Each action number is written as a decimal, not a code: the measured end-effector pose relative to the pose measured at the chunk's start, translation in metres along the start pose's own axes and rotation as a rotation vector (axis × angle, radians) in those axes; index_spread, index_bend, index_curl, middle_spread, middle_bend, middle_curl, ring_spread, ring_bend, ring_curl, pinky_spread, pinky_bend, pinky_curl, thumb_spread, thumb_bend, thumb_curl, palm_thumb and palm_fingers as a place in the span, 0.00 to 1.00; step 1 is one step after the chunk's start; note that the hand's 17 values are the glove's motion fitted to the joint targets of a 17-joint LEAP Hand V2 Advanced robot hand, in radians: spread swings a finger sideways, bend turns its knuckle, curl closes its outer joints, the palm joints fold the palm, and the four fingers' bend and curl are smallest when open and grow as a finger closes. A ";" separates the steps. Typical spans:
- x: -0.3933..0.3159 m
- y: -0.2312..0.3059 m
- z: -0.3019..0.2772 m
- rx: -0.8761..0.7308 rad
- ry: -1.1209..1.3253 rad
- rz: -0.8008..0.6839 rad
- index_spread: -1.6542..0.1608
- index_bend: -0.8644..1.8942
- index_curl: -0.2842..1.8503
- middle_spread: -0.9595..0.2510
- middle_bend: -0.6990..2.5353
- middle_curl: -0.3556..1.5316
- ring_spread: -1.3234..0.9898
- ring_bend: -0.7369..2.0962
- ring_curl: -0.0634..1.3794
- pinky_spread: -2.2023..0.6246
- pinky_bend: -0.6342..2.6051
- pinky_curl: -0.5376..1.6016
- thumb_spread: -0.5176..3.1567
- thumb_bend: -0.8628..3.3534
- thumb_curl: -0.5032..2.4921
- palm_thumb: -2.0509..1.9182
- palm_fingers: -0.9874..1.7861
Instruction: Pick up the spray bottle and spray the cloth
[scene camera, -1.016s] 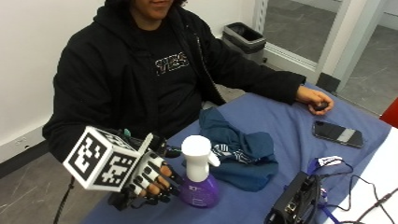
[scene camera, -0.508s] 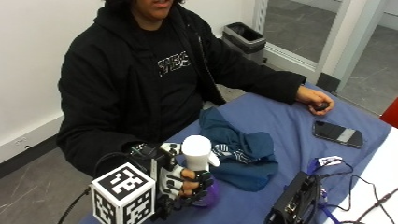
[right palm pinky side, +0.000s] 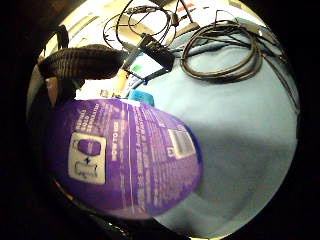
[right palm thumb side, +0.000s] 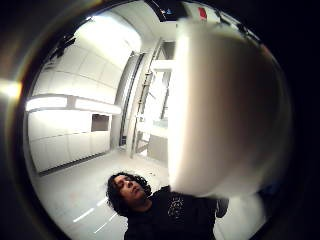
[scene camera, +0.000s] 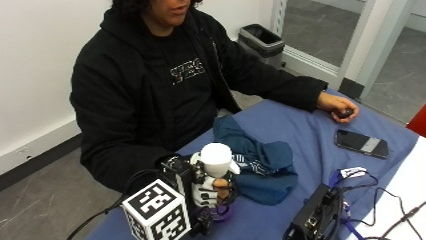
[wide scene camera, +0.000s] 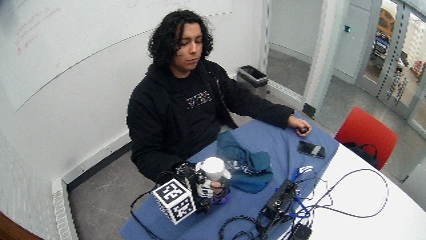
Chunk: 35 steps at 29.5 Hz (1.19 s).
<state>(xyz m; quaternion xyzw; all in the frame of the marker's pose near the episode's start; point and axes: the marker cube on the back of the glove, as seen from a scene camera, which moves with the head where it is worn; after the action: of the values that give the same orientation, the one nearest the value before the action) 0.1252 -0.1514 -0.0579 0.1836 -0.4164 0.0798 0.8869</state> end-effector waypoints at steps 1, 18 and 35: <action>0.001 0.002 -0.001 0.002 0.007 -0.008 0.78 0.38 0.31 0.72 0.34 0.43 0.51 0.40 0.32 0.76 0.27 0.40 0.33 0.22 0.34 0.77 0.79; 0.006 -0.019 0.013 0.196 0.027 -0.148 0.76 0.38 0.34 0.68 0.37 0.46 0.47 0.45 0.37 0.68 0.33 0.44 0.27 0.20 0.37 0.76 0.84; -0.005 0.006 0.004 0.084 0.079 -0.143 0.76 0.39 0.38 0.67 0.39 0.47 0.47 0.46 0.38 0.67 0.34 0.45 0.26 0.20 0.39 0.76 0.84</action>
<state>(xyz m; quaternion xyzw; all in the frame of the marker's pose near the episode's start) 0.1172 -0.1474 -0.0577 0.2465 -0.3632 0.0409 0.8976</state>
